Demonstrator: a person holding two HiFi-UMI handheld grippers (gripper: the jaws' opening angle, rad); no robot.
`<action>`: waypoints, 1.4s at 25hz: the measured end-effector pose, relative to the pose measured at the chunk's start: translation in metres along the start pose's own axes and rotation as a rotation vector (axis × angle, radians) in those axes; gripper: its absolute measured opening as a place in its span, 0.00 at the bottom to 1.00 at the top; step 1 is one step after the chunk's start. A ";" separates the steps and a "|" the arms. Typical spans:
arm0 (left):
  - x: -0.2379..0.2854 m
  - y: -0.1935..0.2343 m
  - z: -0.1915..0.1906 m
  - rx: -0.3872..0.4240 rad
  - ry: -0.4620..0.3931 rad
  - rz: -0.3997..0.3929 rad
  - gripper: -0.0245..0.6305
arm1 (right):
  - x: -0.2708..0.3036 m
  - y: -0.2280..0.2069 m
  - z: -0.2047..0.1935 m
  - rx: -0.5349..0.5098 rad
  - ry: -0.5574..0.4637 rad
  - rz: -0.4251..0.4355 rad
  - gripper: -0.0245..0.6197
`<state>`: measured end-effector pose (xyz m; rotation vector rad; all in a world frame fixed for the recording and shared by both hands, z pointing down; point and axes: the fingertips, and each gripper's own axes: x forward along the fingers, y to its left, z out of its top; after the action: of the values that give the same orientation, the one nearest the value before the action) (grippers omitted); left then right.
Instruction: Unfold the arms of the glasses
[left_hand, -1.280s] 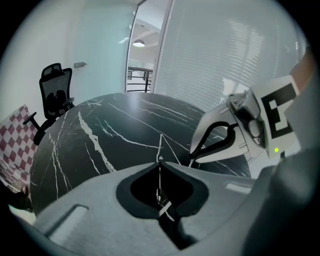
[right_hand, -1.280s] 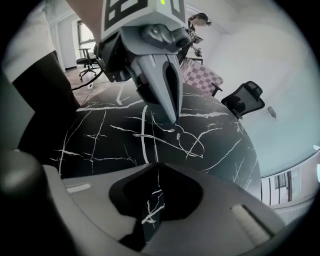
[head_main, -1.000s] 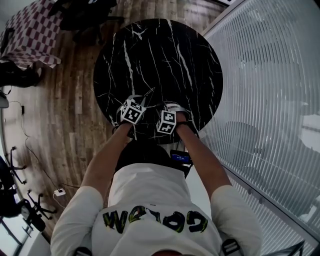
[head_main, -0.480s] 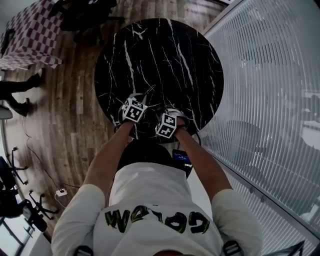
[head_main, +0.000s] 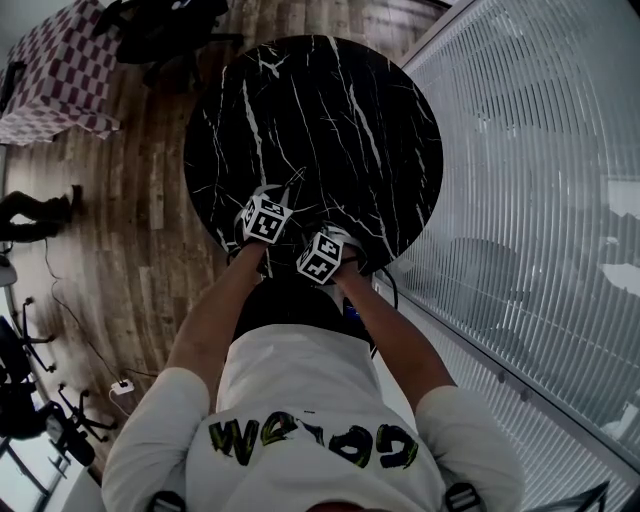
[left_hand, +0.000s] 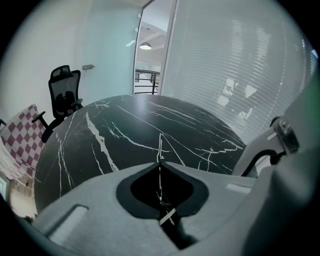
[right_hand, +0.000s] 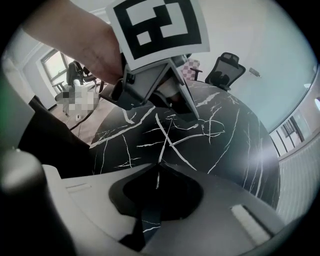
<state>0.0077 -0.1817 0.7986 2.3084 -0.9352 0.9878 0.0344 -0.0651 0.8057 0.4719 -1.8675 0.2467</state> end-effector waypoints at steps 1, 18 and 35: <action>0.000 0.000 0.000 0.001 -0.001 0.002 0.05 | 0.000 0.001 0.000 0.012 -0.001 0.000 0.06; -0.002 -0.011 -0.004 0.088 0.013 -0.001 0.05 | -0.017 -0.059 0.019 0.506 -0.237 0.167 0.17; -0.007 -0.010 -0.006 0.048 -0.007 0.008 0.05 | 0.022 -0.087 0.035 1.056 -0.236 0.278 0.19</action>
<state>0.0089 -0.1682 0.7963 2.3507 -0.9343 1.0162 0.0361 -0.1612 0.8090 0.9674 -1.9084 1.4478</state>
